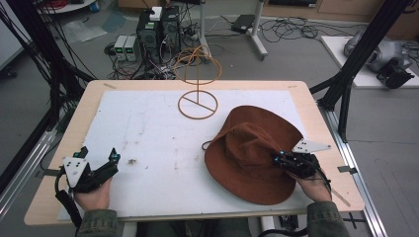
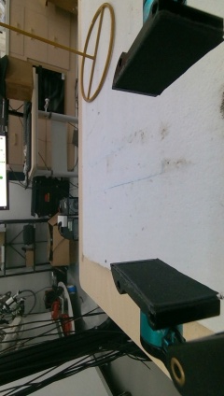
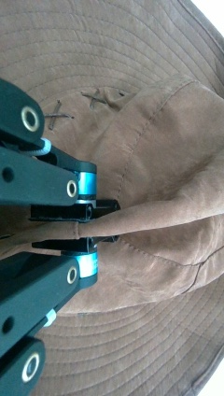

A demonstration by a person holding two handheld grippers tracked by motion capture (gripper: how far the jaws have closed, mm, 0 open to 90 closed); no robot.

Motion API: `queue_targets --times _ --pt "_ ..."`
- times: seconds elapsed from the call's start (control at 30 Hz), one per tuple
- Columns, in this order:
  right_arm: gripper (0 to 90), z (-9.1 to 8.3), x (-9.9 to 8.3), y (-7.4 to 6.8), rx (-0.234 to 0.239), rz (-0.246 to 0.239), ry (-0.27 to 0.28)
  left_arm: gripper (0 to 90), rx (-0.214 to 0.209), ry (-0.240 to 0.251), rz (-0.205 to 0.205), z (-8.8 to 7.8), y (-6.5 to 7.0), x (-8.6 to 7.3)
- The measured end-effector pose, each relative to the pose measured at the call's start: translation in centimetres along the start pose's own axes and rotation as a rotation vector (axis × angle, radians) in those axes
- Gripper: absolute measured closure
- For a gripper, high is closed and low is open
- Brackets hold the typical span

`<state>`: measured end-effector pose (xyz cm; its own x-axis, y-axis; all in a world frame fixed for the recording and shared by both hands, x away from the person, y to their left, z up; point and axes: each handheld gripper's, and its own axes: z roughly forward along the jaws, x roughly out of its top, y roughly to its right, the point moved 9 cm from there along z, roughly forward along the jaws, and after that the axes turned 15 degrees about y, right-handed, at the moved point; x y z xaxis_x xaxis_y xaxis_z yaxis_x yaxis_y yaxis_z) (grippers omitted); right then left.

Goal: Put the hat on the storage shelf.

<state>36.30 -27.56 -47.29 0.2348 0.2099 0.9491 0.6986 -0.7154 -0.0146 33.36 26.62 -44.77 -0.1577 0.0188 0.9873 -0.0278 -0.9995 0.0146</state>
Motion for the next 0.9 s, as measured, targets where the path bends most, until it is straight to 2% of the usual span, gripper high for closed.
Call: queue_targets --times 0.2,0.53,0.9 --pt "88.3 -0.1 0.3 0.3 -0.028 0.008 0.015 11.4 -0.001 0.003 0.003 0.0 0.0 0.0" --pt "88.2 -0.2 0.5 0.2 -0.030 0.036 0.048 11.4 0.000 0.004 0.001 -0.1 -0.1 0.1" --pt "88.2 -0.7 1.3 0.2 -0.030 0.071 0.115 11.4 0.006 0.008 -0.002 -0.1 -0.2 0.2"
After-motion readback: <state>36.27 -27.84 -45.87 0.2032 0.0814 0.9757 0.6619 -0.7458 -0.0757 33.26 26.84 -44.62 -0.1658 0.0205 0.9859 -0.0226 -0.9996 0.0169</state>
